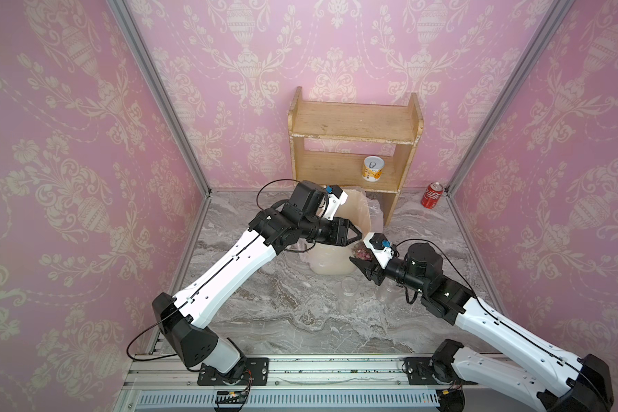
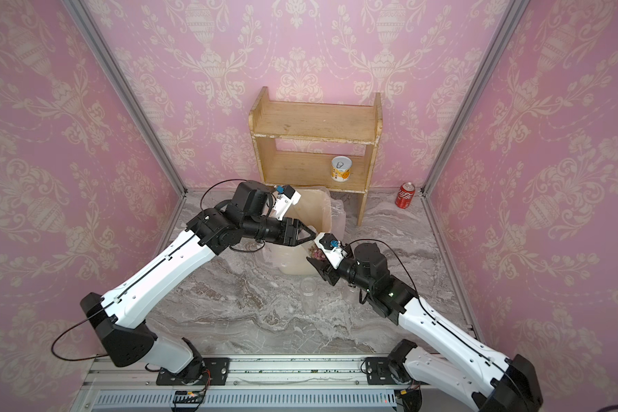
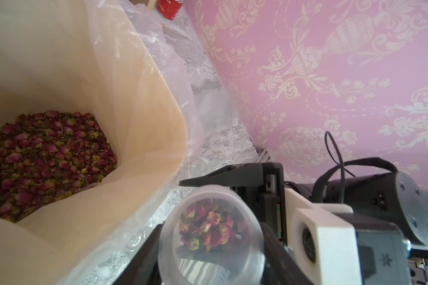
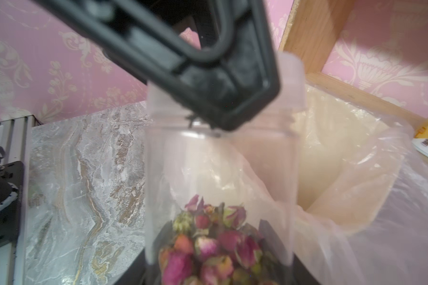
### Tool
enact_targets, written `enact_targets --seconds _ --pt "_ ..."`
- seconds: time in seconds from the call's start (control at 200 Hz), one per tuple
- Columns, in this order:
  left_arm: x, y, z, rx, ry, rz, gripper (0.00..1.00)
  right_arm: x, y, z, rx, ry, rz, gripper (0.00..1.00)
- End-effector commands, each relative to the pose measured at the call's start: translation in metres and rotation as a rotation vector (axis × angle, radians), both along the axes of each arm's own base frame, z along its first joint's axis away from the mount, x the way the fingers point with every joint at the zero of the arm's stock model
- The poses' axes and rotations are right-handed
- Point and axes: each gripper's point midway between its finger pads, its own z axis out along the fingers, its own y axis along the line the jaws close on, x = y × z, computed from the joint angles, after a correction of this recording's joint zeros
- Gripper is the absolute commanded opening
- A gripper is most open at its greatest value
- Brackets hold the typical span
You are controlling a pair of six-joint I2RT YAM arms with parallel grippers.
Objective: Empty the moldy dried flower tea in the jars
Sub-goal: Unscrew the lid from the jar.
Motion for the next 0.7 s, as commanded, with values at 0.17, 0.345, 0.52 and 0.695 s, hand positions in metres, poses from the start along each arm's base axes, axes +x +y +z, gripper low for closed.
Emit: enact_targets --seconds 0.17,0.345,0.52,0.695 --pt "0.013 -0.009 0.034 -0.127 -0.096 0.036 0.56 -0.017 0.018 0.003 -0.038 -0.077 0.113 0.09" --pt "0.0 -0.008 0.045 -0.153 -0.179 -0.055 0.7 -0.02 0.016 0.011 0.008 -0.091 0.108 0.1" --pt "-0.002 0.013 0.055 -0.143 -0.291 -0.144 0.85 -0.027 0.014 0.015 0.043 -0.077 0.128 0.1" --pt "-0.033 0.04 0.066 -0.11 -0.533 -0.374 0.95 -0.044 0.018 0.02 0.141 0.013 0.263 0.1"
